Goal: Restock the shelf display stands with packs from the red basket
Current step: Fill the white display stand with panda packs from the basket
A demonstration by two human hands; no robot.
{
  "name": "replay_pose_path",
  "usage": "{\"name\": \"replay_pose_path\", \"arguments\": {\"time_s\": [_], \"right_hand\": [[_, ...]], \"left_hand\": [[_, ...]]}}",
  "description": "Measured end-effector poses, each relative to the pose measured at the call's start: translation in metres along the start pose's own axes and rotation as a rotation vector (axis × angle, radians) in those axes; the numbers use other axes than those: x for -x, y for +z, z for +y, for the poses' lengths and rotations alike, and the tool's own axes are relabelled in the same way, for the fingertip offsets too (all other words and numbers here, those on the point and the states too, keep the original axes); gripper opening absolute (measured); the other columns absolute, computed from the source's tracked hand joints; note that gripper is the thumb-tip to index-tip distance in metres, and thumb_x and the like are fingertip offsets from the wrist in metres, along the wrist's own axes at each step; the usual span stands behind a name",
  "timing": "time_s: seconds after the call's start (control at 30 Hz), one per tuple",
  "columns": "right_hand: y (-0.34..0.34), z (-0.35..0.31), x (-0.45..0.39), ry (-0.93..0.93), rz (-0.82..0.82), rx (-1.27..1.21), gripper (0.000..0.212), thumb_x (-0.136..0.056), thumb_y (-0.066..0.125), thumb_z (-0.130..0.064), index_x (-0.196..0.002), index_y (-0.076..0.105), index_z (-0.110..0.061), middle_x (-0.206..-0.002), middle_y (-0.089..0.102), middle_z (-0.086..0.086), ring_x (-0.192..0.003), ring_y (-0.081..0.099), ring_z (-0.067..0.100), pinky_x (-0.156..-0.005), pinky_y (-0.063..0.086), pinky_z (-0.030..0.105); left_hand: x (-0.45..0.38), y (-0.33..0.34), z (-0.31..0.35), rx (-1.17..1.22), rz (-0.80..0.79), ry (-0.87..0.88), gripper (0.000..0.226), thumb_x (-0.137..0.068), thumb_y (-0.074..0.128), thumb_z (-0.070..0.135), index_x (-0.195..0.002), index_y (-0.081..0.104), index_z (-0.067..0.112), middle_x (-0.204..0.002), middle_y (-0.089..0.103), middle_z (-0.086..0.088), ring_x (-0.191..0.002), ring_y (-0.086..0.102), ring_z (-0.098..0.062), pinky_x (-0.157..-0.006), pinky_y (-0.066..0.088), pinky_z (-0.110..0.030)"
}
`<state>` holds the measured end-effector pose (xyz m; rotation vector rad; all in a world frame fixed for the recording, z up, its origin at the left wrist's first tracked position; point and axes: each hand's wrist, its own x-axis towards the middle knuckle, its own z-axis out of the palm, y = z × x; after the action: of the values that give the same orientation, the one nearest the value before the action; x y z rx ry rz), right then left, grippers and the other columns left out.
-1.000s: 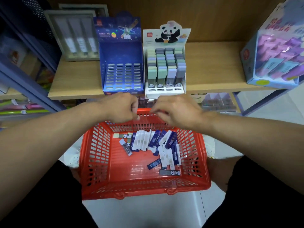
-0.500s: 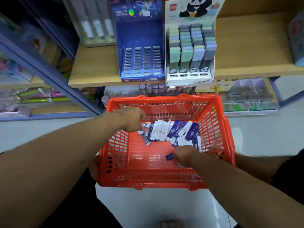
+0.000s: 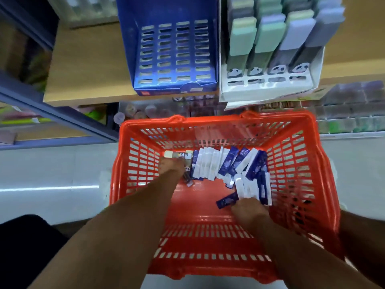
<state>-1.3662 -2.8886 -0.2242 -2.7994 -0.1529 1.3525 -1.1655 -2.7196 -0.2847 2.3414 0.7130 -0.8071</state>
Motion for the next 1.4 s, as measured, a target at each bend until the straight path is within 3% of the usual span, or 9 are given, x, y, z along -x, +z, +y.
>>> {"name": "replay_pose_path", "arguments": {"time_s": [0.07, 0.23, 0.4, 0.6, 0.83, 0.9, 1.03, 1.13, 1.4], "right_hand": [[0.002, -0.001, 0.001, 0.005, 0.005, 0.000, 0.030, -0.100, 0.040, -0.006, -0.117, 0.063, -0.010, -0.121, 0.066, 0.011, -0.109, 0.063, 0.031, -0.091, 0.047, 0.039], [0.002, 0.000, -0.002, 0.019, -0.019, 0.044, 0.030, -0.099, 0.041, -0.004, -0.119, 0.063, -0.009, -0.123, 0.064, 0.012, -0.111, 0.061, 0.030, -0.093, 0.046, 0.040], [0.007, -0.003, -0.013, -0.016, -0.027, 0.051, 0.030, -0.096, 0.043, -0.004, -0.117, 0.063, -0.013, -0.119, 0.067, 0.009, -0.110, 0.061, 0.030, -0.086, 0.047, 0.041], [0.000, -0.007, -0.017, -0.039, -0.044, 0.148, 0.024, -0.101, 0.044, -0.010, -0.112, 0.065, -0.013, -0.114, 0.069, 0.006, -0.101, 0.065, 0.027, -0.078, 0.047, 0.038], [-0.046, -0.017, 0.014, -0.058, 0.020, -0.011, 0.024, -0.098, 0.049, -0.008, -0.117, 0.064, -0.012, -0.119, 0.066, 0.007, -0.107, 0.065, 0.026, -0.086, 0.050, 0.036], [-0.081, -0.018, 0.030, -0.064, 0.037, -0.132, 0.021, -0.096, 0.054, -0.013, -0.116, 0.063, -0.012, -0.112, 0.066, 0.008, -0.106, 0.064, 0.028, -0.087, 0.051, 0.036], [-0.155, -0.006, 0.061, -0.078, 0.101, -0.194, 0.013, -0.088, 0.062, -0.018, -0.077, 0.063, -0.011, -0.076, 0.062, 0.007, -0.073, 0.060, 0.026, -0.060, 0.050, 0.031], [-0.209, 0.013, 0.099, -0.090, 0.243, -0.260, 0.010, -0.089, 0.066, -0.018, -0.086, 0.074, -0.014, -0.083, 0.072, 0.001, -0.079, 0.066, 0.020, -0.070, 0.054, 0.031], [-0.305, 0.071, 0.218, -0.089, 0.708, -0.332, 0.007, -0.097, 0.061, -0.024, -0.101, 0.065, -0.021, -0.083, 0.068, -0.012, -0.076, 0.061, 0.007, -0.064, 0.044, 0.029]], "left_hand": [[-0.025, 0.008, -0.001, 0.012, 0.048, -0.084, 0.099, -0.060, 0.066, 0.074, -0.129, 0.055, 0.005, -0.124, 0.067, -0.012, -0.105, 0.069, -0.032, -0.088, 0.058, -0.042], [-0.003, -0.004, 0.033, 0.039, -0.083, -0.106, 0.060, -0.087, 0.063, 0.048, -0.127, 0.052, 0.004, -0.127, 0.061, -0.015, -0.110, 0.066, -0.032, -0.083, 0.058, -0.039], [-0.057, 0.032, 0.006, 0.130, -0.010, -0.125, 0.098, -0.049, 0.078, 0.064, -0.129, 0.053, 0.013, -0.114, 0.069, -0.008, -0.093, 0.071, -0.031, -0.081, 0.061, -0.046], [0.013, 0.003, 0.026, -0.023, 0.100, -0.049, 0.077, -0.075, 0.088, 0.033, -0.133, 0.043, 0.008, -0.116, 0.065, -0.012, -0.105, 0.068, -0.032, -0.086, 0.057, -0.037], [0.053, -0.035, 0.015, -0.017, -0.066, 0.231, 0.033, -0.082, 0.079, 0.039, -0.095, 0.064, 0.012, -0.090, 0.069, -0.003, -0.086, 0.067, -0.023, -0.069, 0.050, -0.030], [0.062, -0.054, 0.017, -0.070, -0.228, 0.316, 0.029, -0.080, 0.082, 0.037, -0.081, 0.065, 0.014, -0.079, 0.071, -0.001, -0.076, 0.068, -0.021, -0.069, 0.055, -0.033], [0.097, -0.108, 0.049, -0.261, -0.402, 0.453, 0.029, -0.083, 0.081, 0.024, -0.067, 0.058, 0.017, -0.064, 0.064, -0.004, -0.059, 0.059, -0.021, -0.064, 0.054, -0.034], [0.141, -0.153, 0.088, -0.465, -0.460, 0.545, 0.034, -0.086, 0.079, 0.027, -0.069, 0.052, 0.016, -0.063, 0.058, -0.006, -0.050, 0.053, -0.016, -0.053, 0.045, -0.025], [0.253, -0.235, 0.159, -0.592, -0.215, 1.059, 0.025, -0.082, 0.082, 0.033, -0.082, 0.067, 0.013, -0.078, 0.073, -0.003, -0.072, 0.065, -0.019, -0.066, 0.049, -0.031]]}}
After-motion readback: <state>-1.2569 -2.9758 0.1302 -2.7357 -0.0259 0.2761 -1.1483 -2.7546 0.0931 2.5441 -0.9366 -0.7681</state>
